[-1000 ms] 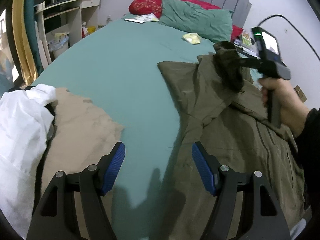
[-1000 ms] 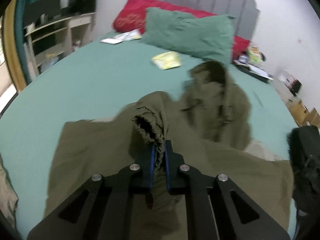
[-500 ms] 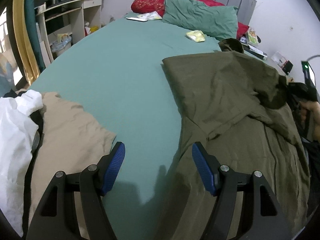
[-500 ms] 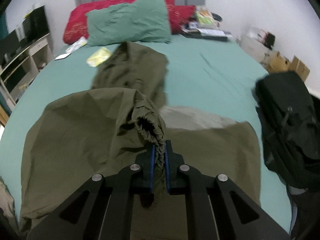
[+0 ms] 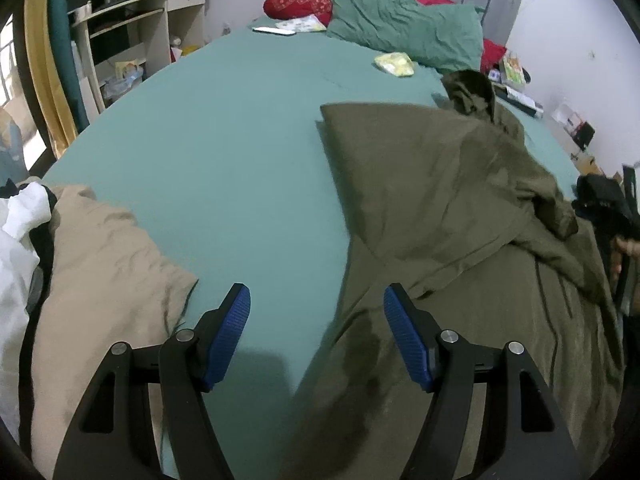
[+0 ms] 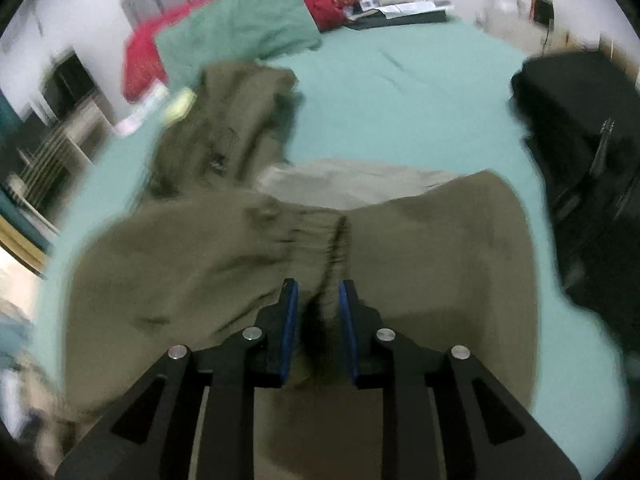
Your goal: Fold large clothes
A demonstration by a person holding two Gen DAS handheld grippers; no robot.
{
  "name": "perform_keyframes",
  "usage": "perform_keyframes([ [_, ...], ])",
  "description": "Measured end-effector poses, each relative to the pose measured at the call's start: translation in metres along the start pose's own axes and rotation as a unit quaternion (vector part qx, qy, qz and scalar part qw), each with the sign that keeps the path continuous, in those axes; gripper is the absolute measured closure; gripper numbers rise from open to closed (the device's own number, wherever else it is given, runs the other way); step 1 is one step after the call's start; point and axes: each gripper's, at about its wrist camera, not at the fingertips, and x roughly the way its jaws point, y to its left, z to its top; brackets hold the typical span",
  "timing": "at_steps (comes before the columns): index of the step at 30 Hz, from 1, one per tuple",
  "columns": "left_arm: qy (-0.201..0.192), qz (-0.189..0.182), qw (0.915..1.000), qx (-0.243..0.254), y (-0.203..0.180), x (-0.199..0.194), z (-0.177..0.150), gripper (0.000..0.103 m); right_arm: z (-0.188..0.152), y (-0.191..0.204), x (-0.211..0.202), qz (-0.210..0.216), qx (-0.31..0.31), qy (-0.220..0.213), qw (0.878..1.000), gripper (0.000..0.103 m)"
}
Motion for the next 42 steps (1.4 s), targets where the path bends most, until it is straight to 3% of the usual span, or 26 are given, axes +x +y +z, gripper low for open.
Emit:
perform_keyframes([
  [1,-0.004,-0.001,1.0000,-0.002,-0.001,-0.002,0.001,0.030,-0.002,0.000,-0.001,0.008,0.002,0.002,1.000,0.081],
  [4,-0.009,-0.005,0.9999,0.000,-0.008,-0.002,0.002,0.030,-0.011,0.009,0.017,-0.009,-0.030,0.037,0.999,0.053],
  [6,-0.009,0.000,0.9999,0.005,-0.013,0.000,0.001,0.030,-0.018,0.015,0.032,-0.017,-0.040,0.056,0.998,0.051],
  [9,-0.009,0.006,0.9999,-0.002,-0.012,0.001,0.001,0.030,-0.026,0.022,0.040,-0.013,-0.029,0.047,0.998,0.051],
  [11,-0.013,0.005,0.9999,-0.008,-0.011,-0.001,0.002,0.030,-0.028,0.031,0.035,-0.020,-0.048,0.030,0.998,0.092],
  [17,-0.025,0.006,0.9997,-0.002,-0.009,-0.011,0.003,0.030,-0.014,0.039,-0.019,-0.012,-0.076,0.000,0.997,0.093],
  [21,-0.013,-0.006,0.9997,0.018,-0.010,-0.016,-0.002,0.030,-0.005,0.017,-0.048,-0.037,-0.057,0.015,0.998,0.093],
  [24,-0.005,-0.019,0.9997,0.014,-0.006,-0.018,-0.004,0.030,-0.008,-0.005,-0.039,-0.063,-0.032,0.051,0.996,0.092],
  [27,-0.012,-0.019,0.9997,0.005,-0.001,-0.018,-0.001,0.030,-0.024,-0.022,-0.016,-0.090,-0.027,0.086,0.992,0.084],
  [29,-0.019,-0.018,0.9997,-0.001,0.002,-0.018,0.004,0.030,-0.034,-0.028,-0.007,-0.120,-0.026,0.089,0.988,0.063],
  [33,-0.030,-0.028,0.9991,-0.002,0.002,-0.022,0.009,0.030,-0.023,-0.014,-0.019,-0.161,-0.050,-0.003,0.986,0.048],
  [35,-0.033,-0.031,0.9989,0.008,0.001,-0.025,0.007,0.030,-0.002,-0.005,-0.020,-0.149,-0.054,-0.040,0.986,0.036],
  [38,-0.031,-0.039,0.9988,0.003,0.003,-0.022,0.008,0.030,0.035,0.014,-0.002,-0.119,-0.067,-0.063,0.989,0.035],
  [42,-0.043,-0.012,0.9985,-0.032,0.016,-0.014,0.012,0.030,0.083,0.047,0.038,-0.080,-0.077,-0.071,0.991,0.035],
])
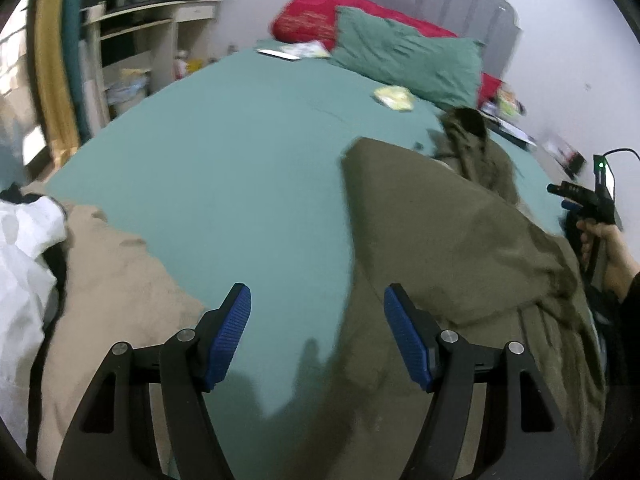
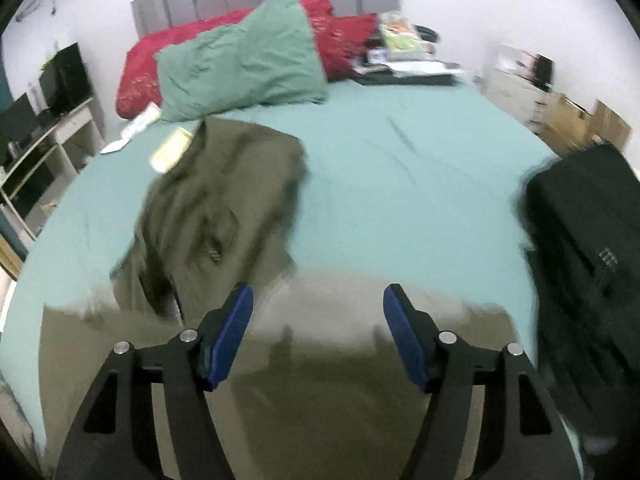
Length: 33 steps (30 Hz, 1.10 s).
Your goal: Fold large clothes
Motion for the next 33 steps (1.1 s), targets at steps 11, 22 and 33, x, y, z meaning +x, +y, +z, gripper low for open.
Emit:
perform_keyframes([
  [11,-0.001,0.021,0.9997,0.015,0.008,0.036,0.003,0.030,0.067,0.064,0.113,0.004,-0.061,-0.009,0.998,0.033],
  [22,0.030,0.060,0.9975,0.024,0.015,0.058,-0.017,0.030,0.082,0.066,0.178,0.002,-0.019,-0.004,1.000,0.020],
  [33,0.036,0.041,0.9978,0.037,-0.004,0.058,-0.022,0.030,0.079,0.087,0.162,0.027,-0.102,0.006,0.994,0.096],
])
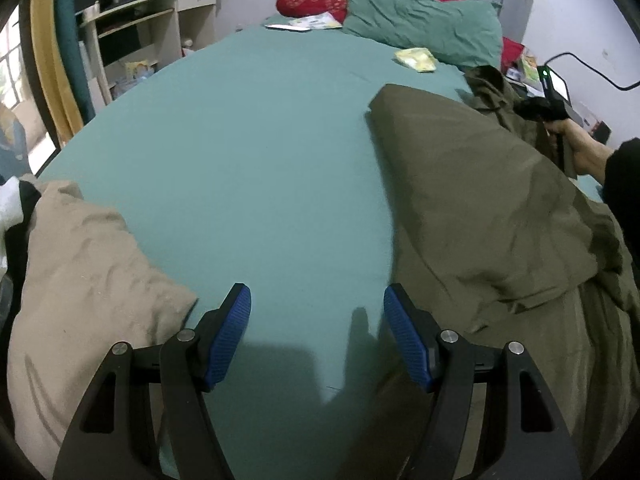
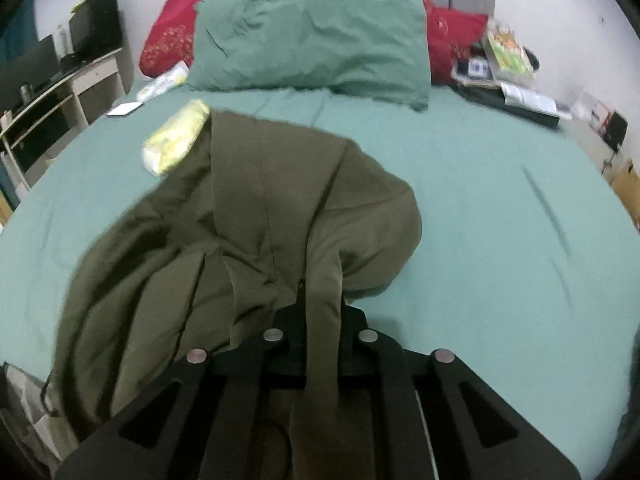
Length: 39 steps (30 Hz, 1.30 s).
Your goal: Fold large clothes
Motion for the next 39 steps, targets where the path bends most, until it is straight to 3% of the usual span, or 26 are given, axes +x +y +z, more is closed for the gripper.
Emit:
perform_keyframes([
  [9,-0.017,-0.031,0.9992,0.017,-0.018,-0.027,0.003,0.030,-0.001,0.021,-0.066,-0.040,-0.061,-0.042,0.996,0.096],
  [14,-0.024,-0.052,0.9983,0.006,-0.020,-0.043,0.004,0.030,-0.025,0.027,-0.108,-0.052,-0.072,-0.053,0.995,0.096],
  [21,-0.021,-0.078,0.9963,0.029,-0.033,-0.063,-0.008,0.030,-0.072,0.041,-0.171,-0.026,-0.081,-0.086,0.993,0.096],
  [28,-0.023,-0.121,0.9922,0.019,-0.035,-0.080,-0.018,0.030,-0.143,0.094,-0.237,-0.019,-0.191,-0.097,0.977,0.096],
  [31,-0.026,-0.126,0.9915,0.022,-0.039,-0.084,-0.022,0.030,-0.180,0.119,-0.261,-0.005,-0.257,-0.089,0.962,0.096],
  [39,-0.023,-0.145,0.9885,0.037,-0.053,-0.090,-0.028,0.030,-0.278,0.130,-0.287,-0.005,-0.349,-0.036,0.936,0.094],
])
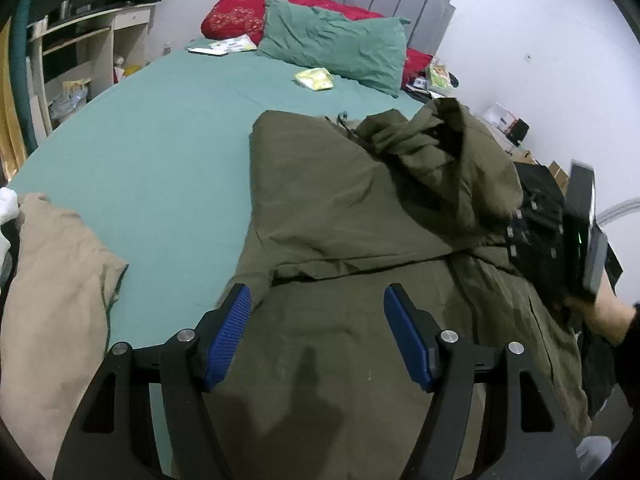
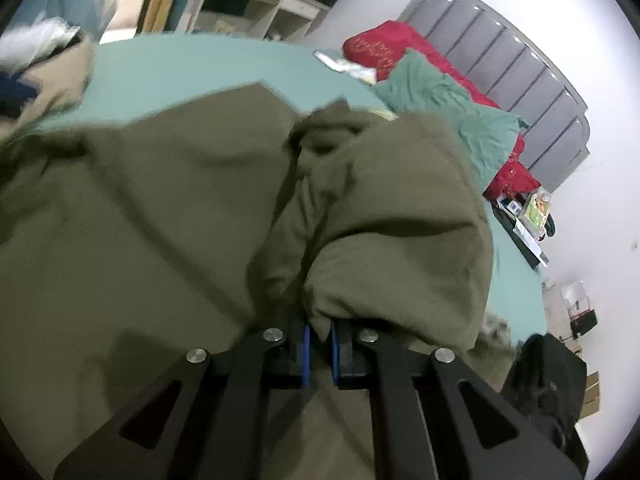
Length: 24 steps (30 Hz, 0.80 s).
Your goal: Fold large clothes
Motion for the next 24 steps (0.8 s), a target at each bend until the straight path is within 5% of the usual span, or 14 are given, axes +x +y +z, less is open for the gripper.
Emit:
perform_keyframes([
  [4,0.009,0.005,0.9999,0.012,-0.007,0.009,-0.005,0.030,-0.031,-0.006,-0.015,0.048,0.083,0.028,0.995,0.090],
  [6,0.018,-0.001,0.9997,0.015,-0.013,0.015,-0.009,0.030,-0.039,-0.017,-0.033,0.065,0.134,0.016,0.989,0.073],
  [8,0.024,-0.005,0.9994,0.022,-0.019,0.018,-0.012,0.030,-0.042,-0.028,-0.054,0.068,0.167,-0.002,0.984,0.039],
  [11,0.024,-0.009,0.9993,0.028,-0.025,0.018,-0.014,0.030,-0.036,-0.044,-0.081,0.063,0.202,-0.047,0.976,0.025],
  [16,0.030,-0.010,0.9991,0.027,-0.029,0.023,-0.014,0.030,-0.010,-0.082,-0.048,0.053,0.289,-0.044,0.955,0.021],
  [20,0.022,-0.009,0.9996,0.018,-0.023,0.023,-0.005,0.030,0.007,-0.109,0.013,0.092,0.341,-0.032,0.935,0.018],
  [22,0.013,-0.005,0.9999,0.007,-0.013,0.020,0.002,0.030,0.004,-0.116,0.042,0.121,0.384,-0.007,0.915,0.006],
  [24,0.010,0.001,0.9999,-0.003,-0.003,0.020,0.007,0.030,-0.003,-0.116,0.063,0.141,0.410,0.002,0.901,0.006],
])
